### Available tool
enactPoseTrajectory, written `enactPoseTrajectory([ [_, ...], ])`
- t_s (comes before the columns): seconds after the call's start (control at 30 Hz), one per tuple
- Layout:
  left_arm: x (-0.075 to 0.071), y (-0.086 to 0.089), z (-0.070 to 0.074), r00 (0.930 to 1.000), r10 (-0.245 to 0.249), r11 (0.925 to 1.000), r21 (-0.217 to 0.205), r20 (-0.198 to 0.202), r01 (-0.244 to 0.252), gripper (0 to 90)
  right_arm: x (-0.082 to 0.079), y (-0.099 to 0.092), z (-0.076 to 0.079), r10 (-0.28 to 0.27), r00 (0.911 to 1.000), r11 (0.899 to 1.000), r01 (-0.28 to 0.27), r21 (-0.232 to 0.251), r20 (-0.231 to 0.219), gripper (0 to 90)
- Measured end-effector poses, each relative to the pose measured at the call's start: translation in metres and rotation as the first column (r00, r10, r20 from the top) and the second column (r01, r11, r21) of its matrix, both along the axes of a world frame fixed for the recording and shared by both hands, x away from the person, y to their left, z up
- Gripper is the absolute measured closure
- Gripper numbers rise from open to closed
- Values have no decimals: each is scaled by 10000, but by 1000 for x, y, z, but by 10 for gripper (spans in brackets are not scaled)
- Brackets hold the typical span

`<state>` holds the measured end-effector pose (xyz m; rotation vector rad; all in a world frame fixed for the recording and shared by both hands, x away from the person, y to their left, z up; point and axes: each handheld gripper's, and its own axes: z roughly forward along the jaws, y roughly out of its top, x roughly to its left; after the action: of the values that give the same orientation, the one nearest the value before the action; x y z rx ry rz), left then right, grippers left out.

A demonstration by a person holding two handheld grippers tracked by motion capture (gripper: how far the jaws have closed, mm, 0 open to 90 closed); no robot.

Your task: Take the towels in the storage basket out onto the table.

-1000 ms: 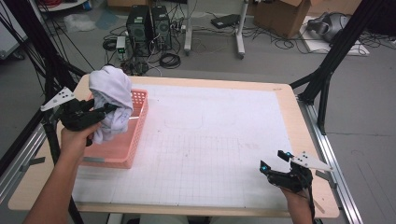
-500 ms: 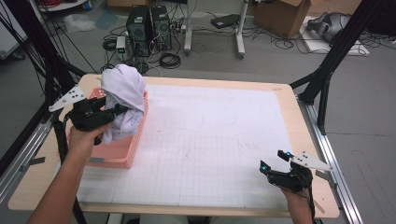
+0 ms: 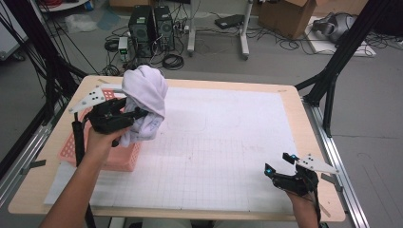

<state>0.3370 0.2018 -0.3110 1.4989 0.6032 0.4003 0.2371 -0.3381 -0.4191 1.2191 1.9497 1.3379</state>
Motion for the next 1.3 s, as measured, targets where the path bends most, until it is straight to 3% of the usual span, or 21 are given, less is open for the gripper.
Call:
enactPoseTrajectory([
  [0.3, 1, -40, -3, 9976, -689, 9976, 90, 7, 688, 499, 0, 0, 0, 56, 10000, 10000, -56, 6, -41, 144],
  [0.5, 4, -69, -11, 9953, -966, 9946, 382, -65, 968, 497, 1, -1, 0, 48, 10000, 10000, -48, 36, 0, 144],
  [0.7, 7, -94, -21, 9923, -1212, 9917, 403, -253, 1222, 495, 1, -1, 0, 58, 10000, 10000, -58, 60, 2, 144],
  [0.93, 10, -118, -44, 9906, -1267, 9889, 718, -519, 1302, 495, 2, -1, 0, 90, 10000, 9999, -90, 57, -5, 144],
  [1.2, 17, -143, -70, 9849, -1272, 9814, 1288, -1177, 1421, 493, 3, -1, -1, 108, 9999, 9999, -108, 28, -9, 144],
  [1.3, 19, -151, -77, 9824, -1268, 9813, 1274, -1374, 1445, 492, 3, 0, -1, 130, 9999, 9999, -130, 5, -7, 144],
])
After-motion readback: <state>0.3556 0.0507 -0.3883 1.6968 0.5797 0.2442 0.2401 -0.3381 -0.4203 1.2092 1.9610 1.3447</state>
